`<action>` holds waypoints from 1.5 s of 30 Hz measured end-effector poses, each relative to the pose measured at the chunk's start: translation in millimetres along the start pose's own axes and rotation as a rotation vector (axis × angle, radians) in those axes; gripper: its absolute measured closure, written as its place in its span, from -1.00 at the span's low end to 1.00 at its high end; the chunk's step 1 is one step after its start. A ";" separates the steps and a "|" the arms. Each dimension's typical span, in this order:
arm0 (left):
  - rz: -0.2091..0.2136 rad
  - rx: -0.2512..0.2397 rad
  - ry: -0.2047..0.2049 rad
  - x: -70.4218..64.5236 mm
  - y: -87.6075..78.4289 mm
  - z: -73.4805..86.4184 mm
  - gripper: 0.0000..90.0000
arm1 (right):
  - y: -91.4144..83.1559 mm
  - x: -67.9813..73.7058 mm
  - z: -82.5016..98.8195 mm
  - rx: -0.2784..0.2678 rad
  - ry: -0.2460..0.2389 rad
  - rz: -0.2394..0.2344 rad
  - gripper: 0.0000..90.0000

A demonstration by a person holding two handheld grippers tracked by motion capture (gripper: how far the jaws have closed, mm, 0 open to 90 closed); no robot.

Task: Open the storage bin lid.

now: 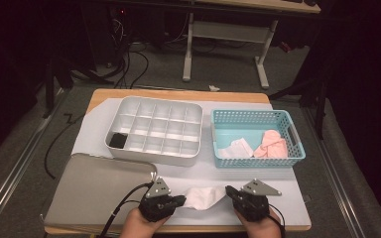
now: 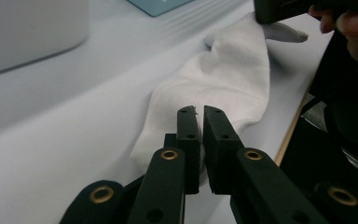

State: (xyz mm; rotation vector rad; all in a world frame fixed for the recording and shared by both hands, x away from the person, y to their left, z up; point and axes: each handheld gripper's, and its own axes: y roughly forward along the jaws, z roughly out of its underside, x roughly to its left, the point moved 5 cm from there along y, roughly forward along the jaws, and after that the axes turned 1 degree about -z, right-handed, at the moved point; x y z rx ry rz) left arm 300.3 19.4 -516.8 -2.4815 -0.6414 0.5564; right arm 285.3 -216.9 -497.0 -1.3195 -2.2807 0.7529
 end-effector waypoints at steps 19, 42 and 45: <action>-0.199 -0.075 0.005 38.2 -24.3 -13.6 0.49 | 65.4 -18.1 -30.3 0.026 -0.024 0.056 0.70; -0.060 0.163 0.181 -23.7 28.4 14.4 0.39 | 13.8 -21.4 -15.8 -0.073 -0.006 0.058 0.69; -0.064 0.169 0.172 -22.0 29.1 13.1 0.69 | 7.5 -21.6 -11.8 -0.076 -0.003 0.060 0.69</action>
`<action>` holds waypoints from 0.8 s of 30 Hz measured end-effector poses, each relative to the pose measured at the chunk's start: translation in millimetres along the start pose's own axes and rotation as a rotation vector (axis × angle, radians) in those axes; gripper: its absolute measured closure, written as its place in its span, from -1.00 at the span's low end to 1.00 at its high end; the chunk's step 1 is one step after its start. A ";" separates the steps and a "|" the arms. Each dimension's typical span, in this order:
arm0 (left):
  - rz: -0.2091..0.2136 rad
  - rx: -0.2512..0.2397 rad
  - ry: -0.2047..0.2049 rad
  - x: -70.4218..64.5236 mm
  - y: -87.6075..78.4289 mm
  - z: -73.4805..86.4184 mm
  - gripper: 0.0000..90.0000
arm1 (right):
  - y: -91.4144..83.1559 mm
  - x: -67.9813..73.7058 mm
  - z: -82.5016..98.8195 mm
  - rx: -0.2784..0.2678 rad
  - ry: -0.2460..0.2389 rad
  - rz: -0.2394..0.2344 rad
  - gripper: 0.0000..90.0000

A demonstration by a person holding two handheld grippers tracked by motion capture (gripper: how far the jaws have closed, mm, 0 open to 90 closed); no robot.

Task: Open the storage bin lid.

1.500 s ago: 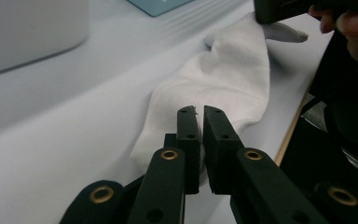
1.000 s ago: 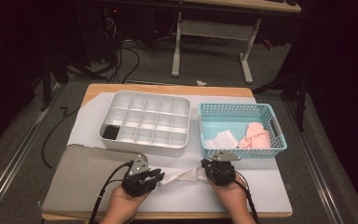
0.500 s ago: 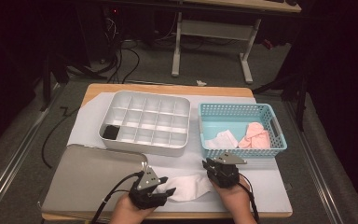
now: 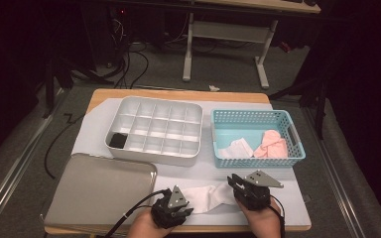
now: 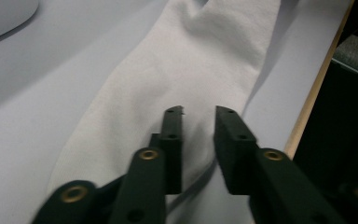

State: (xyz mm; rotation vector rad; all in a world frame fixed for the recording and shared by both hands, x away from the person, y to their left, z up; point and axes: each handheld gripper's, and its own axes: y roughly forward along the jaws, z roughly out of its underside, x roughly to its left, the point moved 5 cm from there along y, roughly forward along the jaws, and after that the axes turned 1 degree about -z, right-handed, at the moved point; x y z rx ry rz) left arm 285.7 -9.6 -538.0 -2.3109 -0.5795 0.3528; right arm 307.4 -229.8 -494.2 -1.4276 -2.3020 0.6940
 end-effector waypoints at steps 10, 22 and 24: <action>0.008 -0.077 -0.022 3.8 -10.2 -7.7 0.99 | -19.6 -2.9 18.1 -0.013 0.046 0.010 0.69; 0.017 -0.168 -0.088 18.8 -21.3 -21.6 1.00 | -38.9 -22.4 63.9 0.033 0.090 0.078 0.52; 0.015 -0.179 -0.099 22.5 -22.7 -24.7 1.00 | -42.2 -20.8 67.7 0.029 0.100 0.067 0.49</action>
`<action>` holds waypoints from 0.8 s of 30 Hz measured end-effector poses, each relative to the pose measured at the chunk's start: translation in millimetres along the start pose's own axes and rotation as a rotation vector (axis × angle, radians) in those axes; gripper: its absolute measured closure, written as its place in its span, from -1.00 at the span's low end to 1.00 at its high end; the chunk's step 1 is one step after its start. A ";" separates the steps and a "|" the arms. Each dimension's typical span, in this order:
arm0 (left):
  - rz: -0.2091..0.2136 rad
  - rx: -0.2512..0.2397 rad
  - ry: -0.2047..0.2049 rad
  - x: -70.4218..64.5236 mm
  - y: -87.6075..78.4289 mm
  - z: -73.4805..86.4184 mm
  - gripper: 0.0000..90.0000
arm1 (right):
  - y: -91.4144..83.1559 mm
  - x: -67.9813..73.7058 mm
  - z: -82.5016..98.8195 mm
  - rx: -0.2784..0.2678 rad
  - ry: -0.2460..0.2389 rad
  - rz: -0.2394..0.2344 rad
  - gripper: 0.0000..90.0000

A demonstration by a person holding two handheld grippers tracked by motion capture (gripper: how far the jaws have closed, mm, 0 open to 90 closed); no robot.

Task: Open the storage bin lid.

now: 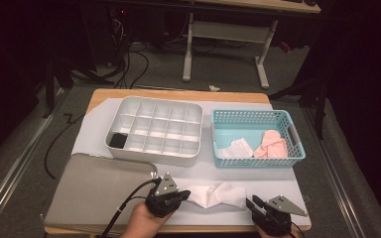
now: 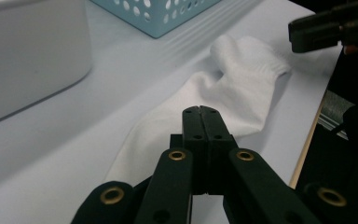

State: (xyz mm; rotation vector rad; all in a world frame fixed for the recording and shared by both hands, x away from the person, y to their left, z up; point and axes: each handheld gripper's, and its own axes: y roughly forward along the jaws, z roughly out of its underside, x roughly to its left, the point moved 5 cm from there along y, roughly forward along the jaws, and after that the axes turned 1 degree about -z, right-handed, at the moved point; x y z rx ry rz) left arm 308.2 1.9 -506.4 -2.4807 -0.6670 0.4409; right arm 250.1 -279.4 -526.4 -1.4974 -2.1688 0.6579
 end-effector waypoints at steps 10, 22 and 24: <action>-0.019 -0.032 -0.044 12.5 1.0 -8.9 1.00 | 11.0 38.9 -1.9 0.001 -0.082 -0.100 0.23; -0.103 -0.033 -0.070 39.5 5.3 -11.1 1.00 | 43.4 45.6 -8.0 0.041 -0.172 -0.077 0.63; -0.122 -0.014 -0.070 45.2 8.5 -9.8 1.00 | 46.3 45.5 -7.7 0.041 -0.166 -0.073 0.81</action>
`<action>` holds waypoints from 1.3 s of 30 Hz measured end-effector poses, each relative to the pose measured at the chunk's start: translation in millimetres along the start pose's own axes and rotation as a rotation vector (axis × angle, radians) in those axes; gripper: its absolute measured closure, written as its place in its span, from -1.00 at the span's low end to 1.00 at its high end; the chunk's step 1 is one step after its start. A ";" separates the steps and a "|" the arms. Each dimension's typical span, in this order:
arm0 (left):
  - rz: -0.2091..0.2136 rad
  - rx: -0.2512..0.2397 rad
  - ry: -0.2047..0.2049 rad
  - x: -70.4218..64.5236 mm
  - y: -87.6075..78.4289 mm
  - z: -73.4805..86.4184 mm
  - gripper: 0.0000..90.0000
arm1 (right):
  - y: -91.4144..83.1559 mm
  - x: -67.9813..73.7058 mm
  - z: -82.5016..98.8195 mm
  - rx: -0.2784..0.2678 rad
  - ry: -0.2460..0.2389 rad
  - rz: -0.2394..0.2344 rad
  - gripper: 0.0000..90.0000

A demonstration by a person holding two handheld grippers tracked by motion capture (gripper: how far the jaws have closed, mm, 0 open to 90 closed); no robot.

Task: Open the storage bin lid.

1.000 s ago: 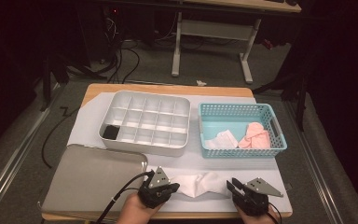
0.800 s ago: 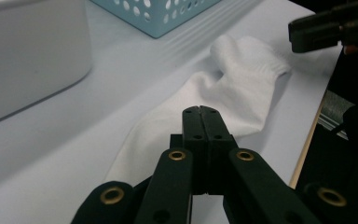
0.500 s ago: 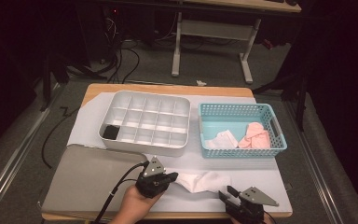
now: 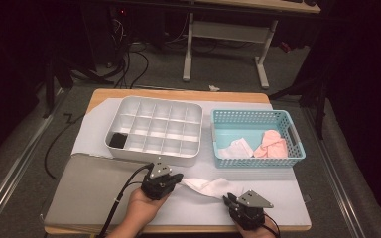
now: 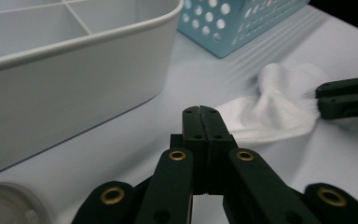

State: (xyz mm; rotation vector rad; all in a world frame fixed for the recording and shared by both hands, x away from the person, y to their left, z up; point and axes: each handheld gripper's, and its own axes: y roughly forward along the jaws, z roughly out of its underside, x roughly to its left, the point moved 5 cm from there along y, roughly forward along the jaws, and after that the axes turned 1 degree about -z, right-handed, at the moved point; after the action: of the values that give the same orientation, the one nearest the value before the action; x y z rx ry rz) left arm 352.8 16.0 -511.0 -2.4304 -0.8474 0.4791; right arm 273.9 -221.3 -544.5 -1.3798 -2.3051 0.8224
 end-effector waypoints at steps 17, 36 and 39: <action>-0.175 0.167 0.145 7.7 24.9 9.4 1.00 | -1.8 -21.7 -53.5 -0.091 0.010 0.044 0.85; -0.192 0.117 0.116 14.5 11.3 3.4 0.71 | -3.0 -19.3 -9.6 -0.001 0.021 -0.009 0.21; -0.190 0.085 0.113 9.8 2.1 2.1 0.60 | 3.8 -24.0 -5.6 0.009 0.020 0.026 0.47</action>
State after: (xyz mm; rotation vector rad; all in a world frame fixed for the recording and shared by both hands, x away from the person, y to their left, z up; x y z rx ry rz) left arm 360.0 21.8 -515.4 -2.2495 -0.9762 0.2979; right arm 291.0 -239.3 -542.2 -1.4111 -2.2700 0.8223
